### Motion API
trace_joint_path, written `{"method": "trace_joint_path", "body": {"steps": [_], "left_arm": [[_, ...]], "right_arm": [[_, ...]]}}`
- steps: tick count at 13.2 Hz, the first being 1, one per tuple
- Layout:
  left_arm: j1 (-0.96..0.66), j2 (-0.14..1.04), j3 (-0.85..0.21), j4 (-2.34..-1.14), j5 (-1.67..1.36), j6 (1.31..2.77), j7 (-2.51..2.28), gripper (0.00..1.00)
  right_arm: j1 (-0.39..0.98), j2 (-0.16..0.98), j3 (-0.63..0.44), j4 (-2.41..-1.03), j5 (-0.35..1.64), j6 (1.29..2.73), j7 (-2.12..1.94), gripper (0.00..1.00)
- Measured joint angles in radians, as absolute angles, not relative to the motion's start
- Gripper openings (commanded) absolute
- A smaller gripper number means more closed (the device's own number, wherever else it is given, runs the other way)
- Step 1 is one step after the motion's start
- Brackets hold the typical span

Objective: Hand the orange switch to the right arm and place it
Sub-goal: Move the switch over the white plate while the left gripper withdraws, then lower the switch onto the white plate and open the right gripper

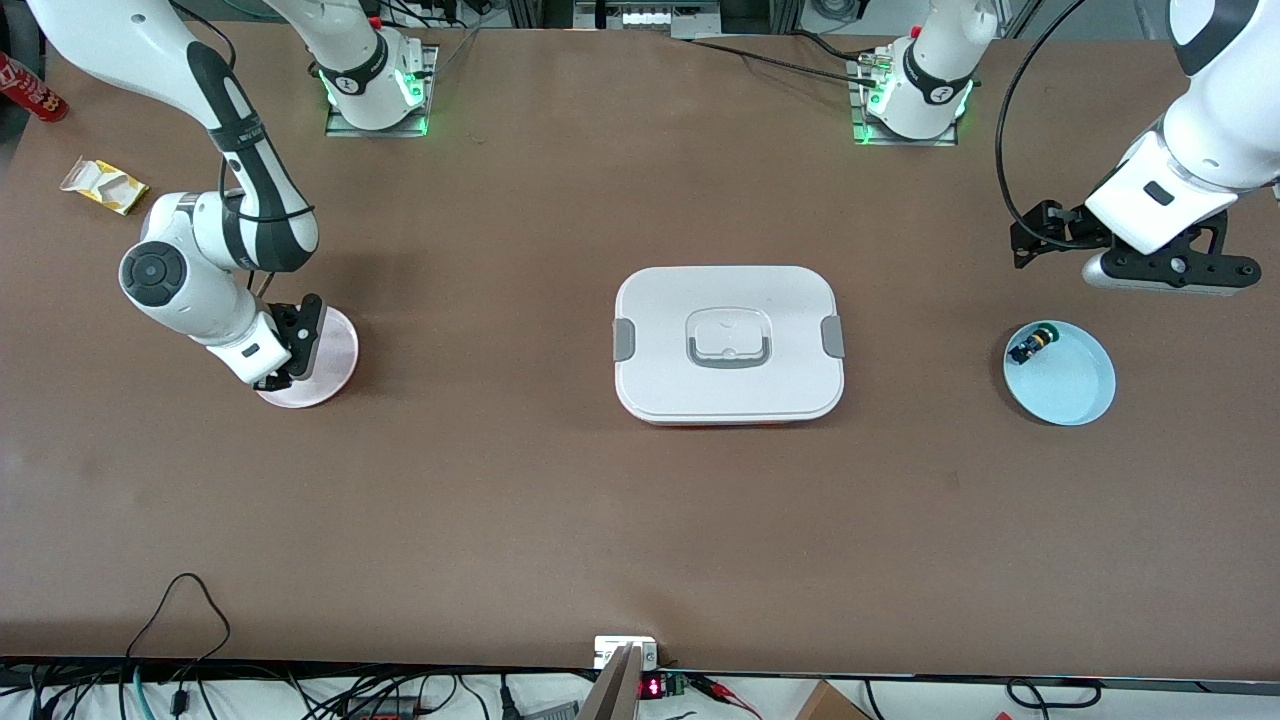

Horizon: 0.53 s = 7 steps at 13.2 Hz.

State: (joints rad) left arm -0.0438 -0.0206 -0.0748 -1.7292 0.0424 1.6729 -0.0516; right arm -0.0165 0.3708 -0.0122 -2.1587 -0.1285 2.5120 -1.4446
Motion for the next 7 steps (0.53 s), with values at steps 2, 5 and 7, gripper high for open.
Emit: {"method": "trace_joint_path", "body": {"steps": [2, 5, 7], "left_arm": [[-0.044, -0.018, -0.074, -1.738, 0.043, 1.678, -0.057, 1.0], [-0.044, -0.018, -0.073, -1.744, 0.043, 1.676, -0.092, 1.0], [-0.044, -0.018, -0.073, -1.744, 0.043, 1.672, -0.124, 1.0]], "right_arm": [[-0.02, 0.379, -0.012, -2.161, -0.129, 2.513, -1.465, 0.15], [-0.024, 0.391, -0.012, -2.192, -0.129, 2.513, -1.47, 0.15], [-0.026, 0.395, -0.012, -2.21, -0.129, 2.514, -1.47, 0.15]]}}
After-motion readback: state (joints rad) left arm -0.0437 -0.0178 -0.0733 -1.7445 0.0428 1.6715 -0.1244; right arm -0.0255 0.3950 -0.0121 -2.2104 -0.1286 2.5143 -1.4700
